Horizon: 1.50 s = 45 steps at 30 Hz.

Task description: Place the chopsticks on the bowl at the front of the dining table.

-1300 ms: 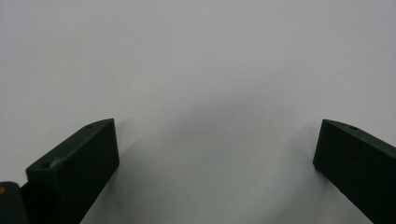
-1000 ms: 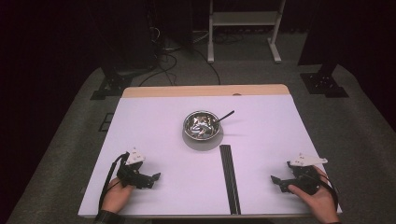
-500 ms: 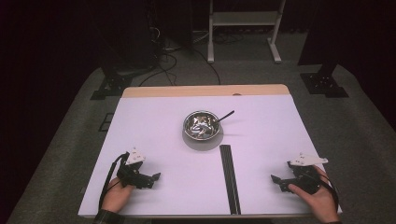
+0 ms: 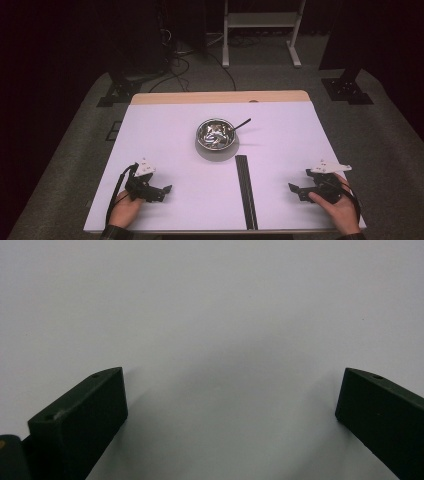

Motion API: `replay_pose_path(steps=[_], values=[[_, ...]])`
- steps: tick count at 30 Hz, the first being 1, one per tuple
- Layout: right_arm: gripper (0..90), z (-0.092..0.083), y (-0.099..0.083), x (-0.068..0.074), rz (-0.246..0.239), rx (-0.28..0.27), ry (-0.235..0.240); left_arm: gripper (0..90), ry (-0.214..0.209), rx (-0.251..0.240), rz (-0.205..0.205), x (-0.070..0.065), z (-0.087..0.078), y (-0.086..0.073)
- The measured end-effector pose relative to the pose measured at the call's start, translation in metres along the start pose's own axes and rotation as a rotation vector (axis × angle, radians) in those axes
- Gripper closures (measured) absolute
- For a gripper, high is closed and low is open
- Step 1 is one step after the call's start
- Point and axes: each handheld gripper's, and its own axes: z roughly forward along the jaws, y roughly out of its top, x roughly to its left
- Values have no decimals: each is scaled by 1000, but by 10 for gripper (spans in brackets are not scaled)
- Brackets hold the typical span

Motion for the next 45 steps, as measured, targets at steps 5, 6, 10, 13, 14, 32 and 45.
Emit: replay_pose_path(steps=[5, 6, 10, 13, 14, 32, 45], values=[[115, 2, 7, 1, -2, -7, 7, 0, 0, 0, 1, 0, 0, 0], [115, 2, 7, 1, -2, -7, 7, 0, 0, 0, 1, 0, 0, 0], [115, 2, 12, 2, -11, -15, 10, 0, 0, 0, 1, 0, 0, 0], [115, 3, 16, 3, -12, -21, 11, 0, 0, 0, 1, 0, 0, 0], [115, 3, 16, 3, -12, -21, 11, 0, 0, 0, 1, 0, 0, 0], [115, 12, 32, 8, -34, -32, 31, 0, 0, 0, -1, 0, 0, 0], [115, 20, 46, 14, -48, -33, 43, 0, 0, 1, 0, 0, 0, 0]])
